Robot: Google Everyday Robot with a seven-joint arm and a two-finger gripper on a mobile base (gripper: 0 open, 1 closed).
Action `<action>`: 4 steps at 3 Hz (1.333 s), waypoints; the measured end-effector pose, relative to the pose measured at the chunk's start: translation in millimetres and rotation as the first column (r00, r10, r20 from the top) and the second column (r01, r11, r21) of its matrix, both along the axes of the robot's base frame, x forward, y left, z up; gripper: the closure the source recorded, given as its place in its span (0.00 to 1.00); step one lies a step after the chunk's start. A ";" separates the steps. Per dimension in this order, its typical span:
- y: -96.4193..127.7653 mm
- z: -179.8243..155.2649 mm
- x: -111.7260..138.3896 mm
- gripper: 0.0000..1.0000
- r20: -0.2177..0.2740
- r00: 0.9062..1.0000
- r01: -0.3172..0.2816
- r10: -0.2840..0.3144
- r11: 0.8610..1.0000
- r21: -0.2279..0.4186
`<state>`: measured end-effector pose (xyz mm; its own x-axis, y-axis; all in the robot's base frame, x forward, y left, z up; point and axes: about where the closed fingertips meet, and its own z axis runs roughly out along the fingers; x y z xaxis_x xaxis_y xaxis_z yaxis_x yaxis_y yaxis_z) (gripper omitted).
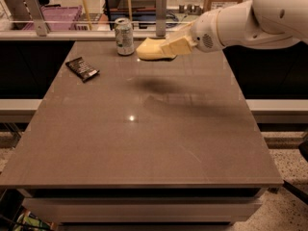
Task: Move sponge near 7up can
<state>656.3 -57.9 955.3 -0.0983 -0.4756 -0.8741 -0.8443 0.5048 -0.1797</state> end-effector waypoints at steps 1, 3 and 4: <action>-4.9 -1.0 30.0 1.00 -0.017 1.000 -0.011 0.011 1.000 -0.009; 0.7 -15.8 81.6 1.00 -0.041 0.997 -0.065 0.065 0.998 -0.005; 9.4 -33.8 92.6 1.00 -0.054 0.994 -0.093 0.093 0.996 -0.002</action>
Offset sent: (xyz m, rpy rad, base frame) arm 0.0979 -0.0110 -0.0039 -0.0198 0.0340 0.0527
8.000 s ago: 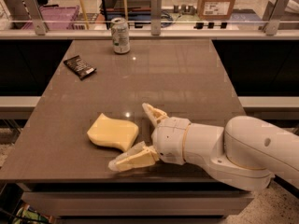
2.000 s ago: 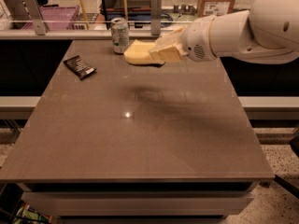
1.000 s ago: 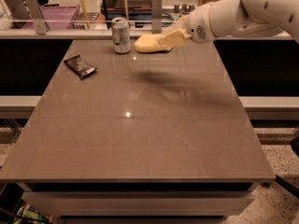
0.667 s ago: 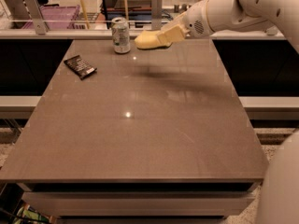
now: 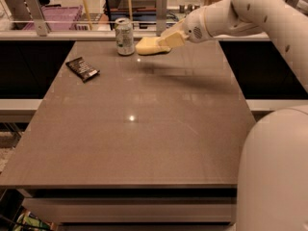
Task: Move sponge near 7up can
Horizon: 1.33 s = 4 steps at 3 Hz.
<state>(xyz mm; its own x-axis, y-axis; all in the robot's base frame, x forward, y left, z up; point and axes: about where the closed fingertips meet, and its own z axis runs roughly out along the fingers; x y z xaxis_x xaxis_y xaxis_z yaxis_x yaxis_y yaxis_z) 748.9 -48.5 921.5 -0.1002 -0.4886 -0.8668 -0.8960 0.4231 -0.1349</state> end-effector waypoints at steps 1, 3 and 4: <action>11.1 -22.4 10.8 1.00 -0.016 0.999 -0.033 0.033 0.999 0.002; 14.6 -24.7 11.2 0.82 -0.019 0.999 -0.038 0.038 0.999 0.002; 18.7 -27.1 11.4 0.51 -0.023 0.999 -0.044 0.044 0.999 0.003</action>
Offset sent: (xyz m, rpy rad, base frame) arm 0.0139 0.0065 -0.0246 0.0007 0.0143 0.0319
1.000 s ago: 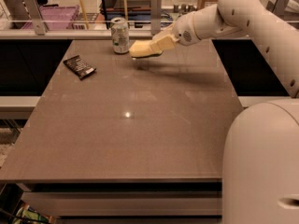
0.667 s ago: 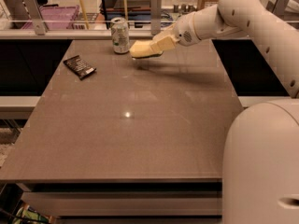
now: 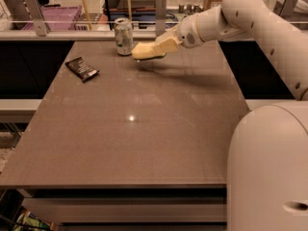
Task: Move sponge near 7up can
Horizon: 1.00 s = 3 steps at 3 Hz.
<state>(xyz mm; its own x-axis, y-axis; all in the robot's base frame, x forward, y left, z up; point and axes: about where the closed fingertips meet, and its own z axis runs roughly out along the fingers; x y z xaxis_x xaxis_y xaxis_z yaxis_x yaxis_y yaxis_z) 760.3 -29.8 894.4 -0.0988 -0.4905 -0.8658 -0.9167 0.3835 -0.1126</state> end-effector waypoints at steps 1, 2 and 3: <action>2.5 -1.5 0.1 0.28 -0.002 1.000 -0.004 0.004 1.000 0.000; 5.5 -3.2 0.2 0.05 -0.005 1.000 -0.008 0.008 1.000 0.001; 7.6 -4.4 0.2 0.00 -0.007 1.000 -0.011 0.011 1.000 0.001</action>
Offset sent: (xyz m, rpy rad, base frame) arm 0.0001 0.0021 -0.0012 0.0003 0.0019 0.0029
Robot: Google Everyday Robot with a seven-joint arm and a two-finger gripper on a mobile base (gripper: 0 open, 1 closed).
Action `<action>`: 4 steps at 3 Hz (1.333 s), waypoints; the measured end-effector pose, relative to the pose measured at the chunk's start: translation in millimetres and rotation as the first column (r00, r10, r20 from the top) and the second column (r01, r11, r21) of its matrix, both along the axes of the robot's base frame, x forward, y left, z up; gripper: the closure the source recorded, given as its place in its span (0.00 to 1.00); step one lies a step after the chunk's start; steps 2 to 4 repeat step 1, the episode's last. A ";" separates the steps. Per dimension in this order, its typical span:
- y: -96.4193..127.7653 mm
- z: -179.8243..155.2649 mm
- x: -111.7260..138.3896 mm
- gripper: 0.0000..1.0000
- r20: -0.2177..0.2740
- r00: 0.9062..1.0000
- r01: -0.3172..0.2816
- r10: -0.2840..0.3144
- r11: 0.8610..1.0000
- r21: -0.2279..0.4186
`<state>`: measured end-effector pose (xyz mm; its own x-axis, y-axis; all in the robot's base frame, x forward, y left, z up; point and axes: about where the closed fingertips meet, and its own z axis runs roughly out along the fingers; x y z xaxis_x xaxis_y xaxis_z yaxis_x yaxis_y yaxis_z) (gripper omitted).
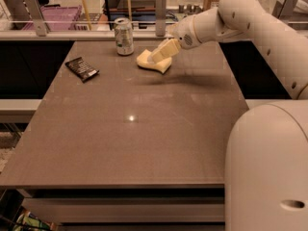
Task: Move sponge near 7up can
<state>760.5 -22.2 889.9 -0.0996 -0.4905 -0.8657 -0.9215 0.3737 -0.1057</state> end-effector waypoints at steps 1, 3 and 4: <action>0.1 -0.1 0.0 0.00 0.000 1.000 0.000 0.000 1.000 0.000; 0.1 -0.1 0.0 0.00 0.000 1.000 0.000 0.000 1.000 0.000; 0.1 -0.1 0.0 0.00 0.000 1.000 0.000 0.000 1.000 0.000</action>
Offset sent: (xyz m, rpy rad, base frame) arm 0.0000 0.0000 0.0000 0.0000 0.0000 0.0000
